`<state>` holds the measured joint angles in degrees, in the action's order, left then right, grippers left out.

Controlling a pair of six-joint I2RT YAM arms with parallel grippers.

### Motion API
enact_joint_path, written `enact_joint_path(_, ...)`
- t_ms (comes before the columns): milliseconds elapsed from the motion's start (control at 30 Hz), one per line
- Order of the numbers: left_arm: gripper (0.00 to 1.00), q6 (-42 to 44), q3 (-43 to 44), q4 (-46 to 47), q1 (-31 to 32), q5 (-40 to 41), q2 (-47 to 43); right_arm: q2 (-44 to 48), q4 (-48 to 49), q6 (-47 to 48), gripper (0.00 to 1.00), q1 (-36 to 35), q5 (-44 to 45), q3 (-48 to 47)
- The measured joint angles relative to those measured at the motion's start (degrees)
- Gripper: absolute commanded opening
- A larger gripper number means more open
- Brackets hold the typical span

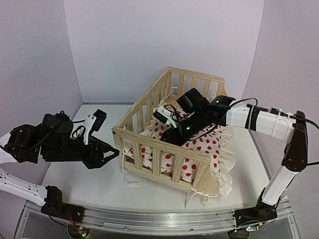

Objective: Set up the pet bed

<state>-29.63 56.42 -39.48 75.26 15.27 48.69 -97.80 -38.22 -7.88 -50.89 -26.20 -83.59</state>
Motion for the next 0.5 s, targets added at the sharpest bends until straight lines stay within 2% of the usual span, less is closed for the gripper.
enact_joint_path(167,0.63,4.1,10.5,-1.4,-0.7,0.1,4.3,6.0,-8.2,1.2,0.76,0.0,6.8,-1.9)
enact_joint_path(267,0.66,7.9,18.5,-0.6,-4.2,-0.9,8.9,9.4,-12.1,1.6,0.81,-0.3,9.5,-4.0)
enact_joint_path(333,0.69,10.7,22.8,0.5,-10.9,-4.7,11.8,10.8,-14.3,1.7,0.87,-1.1,11.5,-6.4)
enact_joint_path(433,0.88,14.2,27.6,2.3,-25.0,-12.6,17.0,11.5,-16.4,1.8,0.92,-4.3,13.9,-10.1)
enact_joint_path(500,0.91,15.7,30.1,2.9,-32.3,-17.4,21.4,11.0,-18.1,2.1,0.94,-7.8,15.6,-13.2)
